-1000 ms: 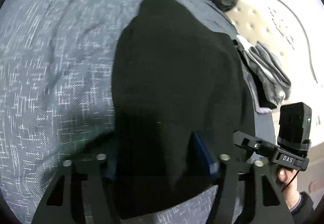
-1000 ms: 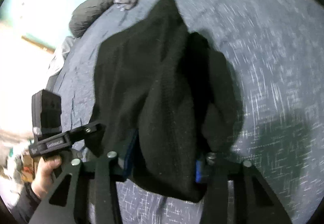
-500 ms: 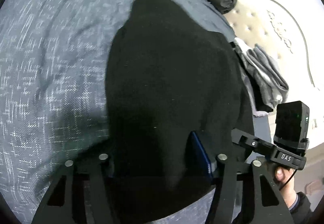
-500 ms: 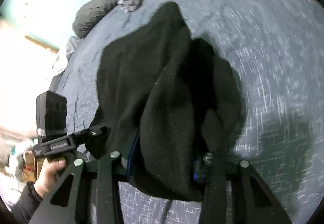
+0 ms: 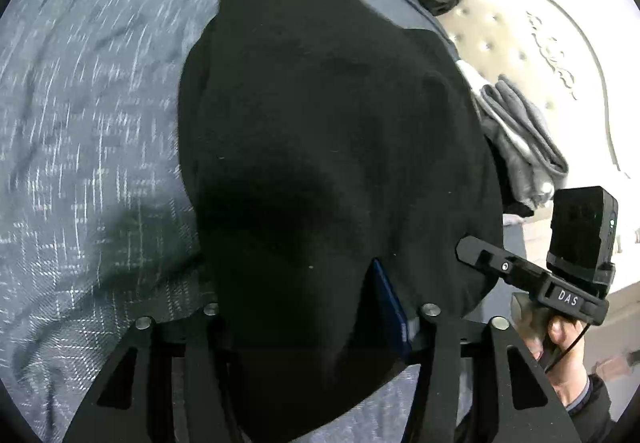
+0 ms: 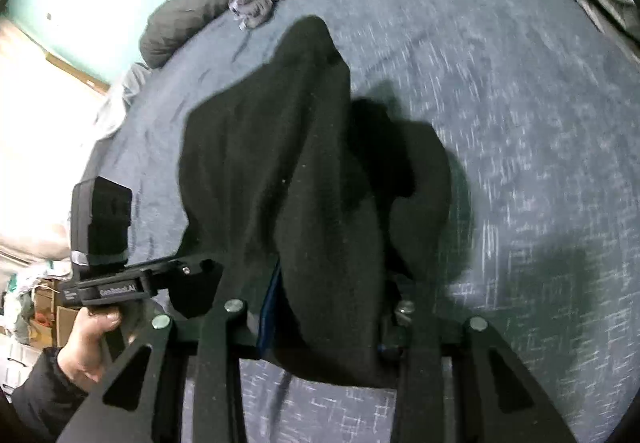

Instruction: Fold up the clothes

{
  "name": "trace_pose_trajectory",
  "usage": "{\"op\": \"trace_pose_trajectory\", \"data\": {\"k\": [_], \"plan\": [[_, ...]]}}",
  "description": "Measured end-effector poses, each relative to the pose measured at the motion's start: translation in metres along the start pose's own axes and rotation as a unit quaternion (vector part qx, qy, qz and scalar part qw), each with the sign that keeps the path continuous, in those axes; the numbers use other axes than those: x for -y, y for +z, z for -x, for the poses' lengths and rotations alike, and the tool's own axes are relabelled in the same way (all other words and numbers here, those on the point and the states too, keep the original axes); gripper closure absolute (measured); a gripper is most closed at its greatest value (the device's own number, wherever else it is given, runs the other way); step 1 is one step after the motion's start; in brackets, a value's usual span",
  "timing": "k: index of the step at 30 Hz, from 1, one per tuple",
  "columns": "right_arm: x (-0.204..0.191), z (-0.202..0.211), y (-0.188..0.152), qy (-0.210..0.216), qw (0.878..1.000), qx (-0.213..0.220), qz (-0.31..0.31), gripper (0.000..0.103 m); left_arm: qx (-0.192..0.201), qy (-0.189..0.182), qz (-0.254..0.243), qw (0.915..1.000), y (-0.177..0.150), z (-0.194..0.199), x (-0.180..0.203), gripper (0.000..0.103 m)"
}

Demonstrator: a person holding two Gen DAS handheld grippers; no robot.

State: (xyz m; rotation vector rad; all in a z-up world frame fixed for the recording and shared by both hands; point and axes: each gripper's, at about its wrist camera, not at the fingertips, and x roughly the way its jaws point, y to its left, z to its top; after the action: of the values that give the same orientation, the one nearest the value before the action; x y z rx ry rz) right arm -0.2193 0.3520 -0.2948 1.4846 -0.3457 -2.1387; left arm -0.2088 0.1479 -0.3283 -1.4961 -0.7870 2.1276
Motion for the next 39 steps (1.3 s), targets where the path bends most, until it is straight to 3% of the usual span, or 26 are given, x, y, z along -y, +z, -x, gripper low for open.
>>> {"op": "trace_pose_trajectory", "data": {"k": [1,5,8,10,15,26,39], "plan": [[0.002,-0.004,-0.001,-0.002,1.000,-0.001,-0.004,0.057,0.001,-0.001,0.000,1.0000,0.000,-0.001,0.000,0.041],[0.016,-0.013,-0.001,0.006,0.999,-0.003,-0.031,0.053,0.003,-0.004,-0.004,1.0000,0.003,-0.006,0.000,0.037],[0.009,-0.009,-0.001,-0.003,1.000,0.007,-0.011,0.059,0.006,-0.009,-0.008,0.9999,0.005,-0.009,0.003,0.039],[0.003,-0.003,-0.001,-0.010,1.000,0.016,0.007,0.066,0.013,-0.008,-0.017,0.9997,0.005,-0.008,0.007,0.046],[-0.011,0.011,0.001,-0.017,0.998,0.039,0.035,0.070,0.031,0.004,-0.039,0.9988,0.002,0.002,0.024,0.061],[-0.031,0.062,0.023,-0.024,0.992,0.092,0.077,0.072,0.059,0.006,-0.090,0.9942,0.019,0.036,0.084,0.064],[-0.027,0.128,0.044,-0.046,0.984,0.136,0.102,0.072,0.071,0.001,-0.135,0.9883,0.037,0.039,0.154,0.064]]}}
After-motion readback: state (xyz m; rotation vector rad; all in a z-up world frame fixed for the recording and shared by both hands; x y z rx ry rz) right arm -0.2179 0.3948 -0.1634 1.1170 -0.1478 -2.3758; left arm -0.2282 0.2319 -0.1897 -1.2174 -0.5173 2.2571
